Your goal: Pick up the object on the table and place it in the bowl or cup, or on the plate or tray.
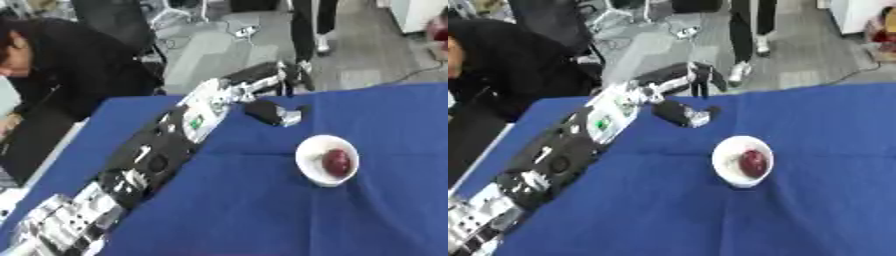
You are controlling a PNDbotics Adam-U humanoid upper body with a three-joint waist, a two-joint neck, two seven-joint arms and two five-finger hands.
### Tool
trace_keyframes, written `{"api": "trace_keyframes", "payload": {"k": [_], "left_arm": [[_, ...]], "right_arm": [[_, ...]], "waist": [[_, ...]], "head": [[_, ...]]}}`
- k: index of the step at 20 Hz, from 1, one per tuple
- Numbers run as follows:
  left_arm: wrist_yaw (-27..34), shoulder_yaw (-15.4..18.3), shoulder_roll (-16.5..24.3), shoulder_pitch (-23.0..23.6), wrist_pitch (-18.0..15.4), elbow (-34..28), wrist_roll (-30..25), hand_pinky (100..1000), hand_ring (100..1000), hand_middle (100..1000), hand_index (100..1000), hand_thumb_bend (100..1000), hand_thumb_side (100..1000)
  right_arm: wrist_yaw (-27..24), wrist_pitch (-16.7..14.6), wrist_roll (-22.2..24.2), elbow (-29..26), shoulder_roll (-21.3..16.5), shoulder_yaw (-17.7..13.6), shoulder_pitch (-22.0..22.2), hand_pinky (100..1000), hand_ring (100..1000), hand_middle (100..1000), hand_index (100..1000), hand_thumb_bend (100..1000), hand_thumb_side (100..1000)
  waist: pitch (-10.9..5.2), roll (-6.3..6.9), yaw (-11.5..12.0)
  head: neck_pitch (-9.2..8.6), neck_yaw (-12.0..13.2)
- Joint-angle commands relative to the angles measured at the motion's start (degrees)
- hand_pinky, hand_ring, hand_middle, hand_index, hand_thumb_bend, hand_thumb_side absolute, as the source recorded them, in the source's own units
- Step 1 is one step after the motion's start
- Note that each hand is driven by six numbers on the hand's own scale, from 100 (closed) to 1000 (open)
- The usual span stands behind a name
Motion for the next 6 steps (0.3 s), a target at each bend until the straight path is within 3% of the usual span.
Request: {"api": "trace_keyframes", "payload": {"k": [1,4,6], "left_arm": [[4.3,1.5,3.3,1.5,2.3,-5.8,4.0,494,567,737,776,100,663],[7.4,2.4,4.7,5.0,4.4,-11.3,7.0,490,562,735,777,100,655],[9.3,3.1,5.4,7.4,5.6,-15.1,8.9,488,559,734,779,100,651]], "right_arm": [[0.5,-0.2,0.1,-0.8,-1.3,-0.3,-0.1,351,431,467,635,100,869],[0.8,-0.2,0.2,-0.8,-1.9,-0.5,0.6,344,428,465,636,100,871],[1.0,-0.2,0.3,-0.8,-2.4,-0.6,1.1,340,427,463,637,100,871]], "waist": [[-0.77,-0.80,0.6],[-0.75,-1.37,1.7],[-0.78,-1.69,2.5]], "head": [[-5.14,1.9],[-7.63,2.6],[-7.82,2.7]]}}
